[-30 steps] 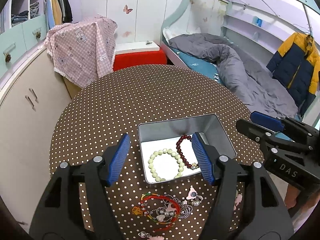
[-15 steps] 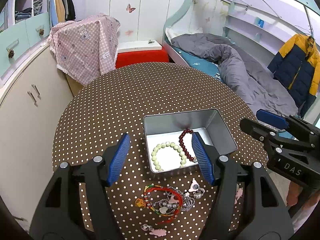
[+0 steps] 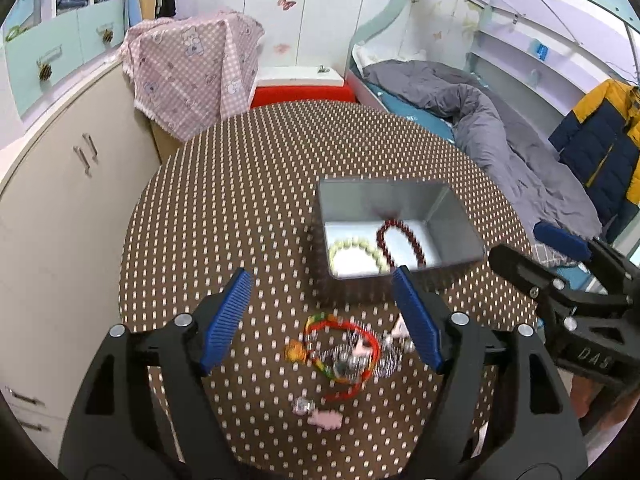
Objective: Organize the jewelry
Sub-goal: 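Withdraw both grippers from the box back toward the jewelry pile, then grasp the white charm with the left gripper while the right grasps the red-green string bracelet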
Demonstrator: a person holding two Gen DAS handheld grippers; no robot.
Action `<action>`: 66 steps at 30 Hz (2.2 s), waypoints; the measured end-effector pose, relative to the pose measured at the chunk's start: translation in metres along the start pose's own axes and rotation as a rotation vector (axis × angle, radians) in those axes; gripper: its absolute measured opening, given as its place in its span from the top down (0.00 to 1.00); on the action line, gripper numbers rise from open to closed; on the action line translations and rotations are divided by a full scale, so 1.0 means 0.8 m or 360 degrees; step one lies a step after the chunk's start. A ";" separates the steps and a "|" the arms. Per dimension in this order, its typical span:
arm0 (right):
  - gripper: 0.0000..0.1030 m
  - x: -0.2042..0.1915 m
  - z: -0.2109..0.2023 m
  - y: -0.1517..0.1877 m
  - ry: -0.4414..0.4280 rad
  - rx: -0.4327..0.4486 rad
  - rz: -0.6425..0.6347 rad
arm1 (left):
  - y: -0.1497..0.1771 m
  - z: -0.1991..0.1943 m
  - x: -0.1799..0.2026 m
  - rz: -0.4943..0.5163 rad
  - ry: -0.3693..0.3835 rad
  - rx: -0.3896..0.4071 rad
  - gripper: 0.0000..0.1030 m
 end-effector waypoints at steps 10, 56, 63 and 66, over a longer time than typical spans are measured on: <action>0.12 -0.015 0.004 0.035 0.0002 -0.0075 0.0001 | 0.059 -0.009 -0.012 -0.0022 -0.0008 -0.0088 0.22; 0.11 -0.008 0.040 0.131 -0.0008 -0.0365 0.0113 | 0.151 0.023 -0.025 0.0052 -0.0114 -0.0139 0.74; 0.12 -0.034 0.038 0.117 -0.0112 -0.0317 0.0029 | 0.148 0.022 -0.032 0.0030 -0.0096 -0.0135 0.74; 0.22 -0.043 0.041 0.109 -0.0121 -0.0302 -0.0022 | 0.146 0.021 -0.038 0.0019 -0.0084 -0.0129 0.74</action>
Point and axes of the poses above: each gripper's, at about its wrist camera, not at the fingertips, and z roughly the way its jaws point, x to its right, y to its underside, the point moved 10 cm from there along z, roughly the way its jaws point, and after that the axes turned 9 degrees about -y, right-handed, at the moved point
